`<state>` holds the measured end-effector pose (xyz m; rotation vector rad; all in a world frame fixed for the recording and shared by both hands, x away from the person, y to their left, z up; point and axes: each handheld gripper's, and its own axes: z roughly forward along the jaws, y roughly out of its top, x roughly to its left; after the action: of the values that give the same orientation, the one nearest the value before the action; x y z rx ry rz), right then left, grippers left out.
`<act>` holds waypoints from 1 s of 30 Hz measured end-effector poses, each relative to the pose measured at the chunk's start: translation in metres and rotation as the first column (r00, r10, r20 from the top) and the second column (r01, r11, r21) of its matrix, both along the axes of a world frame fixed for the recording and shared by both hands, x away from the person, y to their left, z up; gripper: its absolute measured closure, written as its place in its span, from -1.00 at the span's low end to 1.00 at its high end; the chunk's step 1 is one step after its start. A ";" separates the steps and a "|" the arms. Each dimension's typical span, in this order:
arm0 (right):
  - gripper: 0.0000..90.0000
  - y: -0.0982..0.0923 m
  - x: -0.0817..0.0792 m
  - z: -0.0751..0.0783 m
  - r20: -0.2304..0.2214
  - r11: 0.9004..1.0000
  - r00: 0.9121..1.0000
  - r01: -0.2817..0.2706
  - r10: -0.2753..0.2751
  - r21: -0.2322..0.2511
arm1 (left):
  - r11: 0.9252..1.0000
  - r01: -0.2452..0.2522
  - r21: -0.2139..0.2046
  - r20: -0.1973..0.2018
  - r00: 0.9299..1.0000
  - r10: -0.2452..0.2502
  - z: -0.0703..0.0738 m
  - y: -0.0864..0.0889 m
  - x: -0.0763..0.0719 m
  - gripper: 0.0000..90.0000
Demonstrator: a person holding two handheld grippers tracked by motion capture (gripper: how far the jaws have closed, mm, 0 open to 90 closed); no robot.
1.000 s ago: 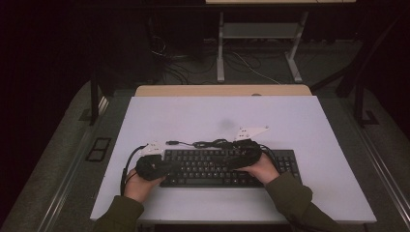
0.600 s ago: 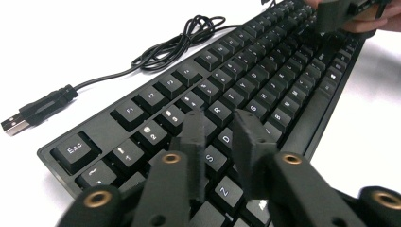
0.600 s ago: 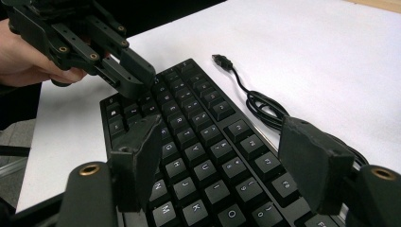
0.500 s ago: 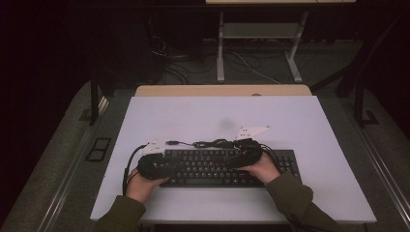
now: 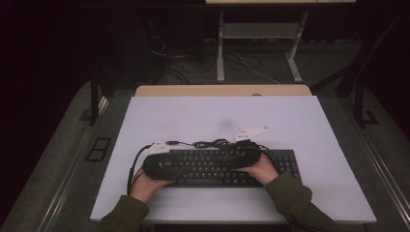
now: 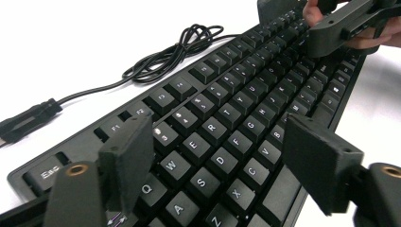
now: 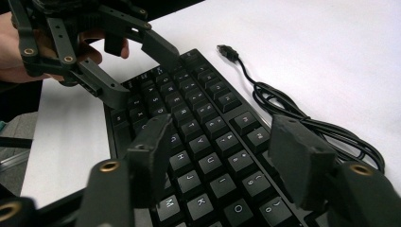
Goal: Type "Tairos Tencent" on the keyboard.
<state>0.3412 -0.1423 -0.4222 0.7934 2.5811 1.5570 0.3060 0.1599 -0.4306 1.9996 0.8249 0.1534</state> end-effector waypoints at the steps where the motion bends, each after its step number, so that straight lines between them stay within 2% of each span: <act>1: -0.08 0.000 0.000 0.000 0.000 1.000 1.000 0.002 -0.002 0.003 | 1.000 0.002 0.008 0.004 1.000 -0.002 0.000 -0.001 0.000 -0.49; 4: -0.02 0.002 -0.001 -0.001 -0.004 1.000 1.000 0.011 -0.011 0.002 | 1.000 -0.002 0.012 0.003 1.000 0.002 -0.001 -0.003 0.001 -0.58; 10: 0.26 0.005 -0.002 -0.004 -0.007 1.000 1.000 -0.005 0.005 0.002 | 1.000 -0.001 0.019 0.010 1.000 0.001 -0.001 -0.007 0.001 -0.71; 20: 0.78 0.010 -0.002 -0.011 -0.022 0.999 1.000 -0.010 0.009 -0.050 | 1.000 0.012 0.026 0.021 1.000 -0.012 -0.002 -0.013 0.001 -0.97; 24: 0.98 0.011 -0.001 -0.013 -0.026 0.997 1.000 -0.010 0.008 -0.072 | 0.999 0.020 0.028 0.026 0.999 -0.021 -0.002 -0.015 0.001 -1.00; 30: 0.99 0.013 -0.001 -0.015 -0.032 0.995 0.999 -0.015 0.011 -0.100 | 0.999 0.022 0.028 0.021 1.000 -0.022 -0.004 -0.016 0.001 -1.00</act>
<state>0.3400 -0.1292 -0.4369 0.8001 2.6675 1.4158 0.3066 0.1439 -0.4343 2.0286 0.7908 0.1739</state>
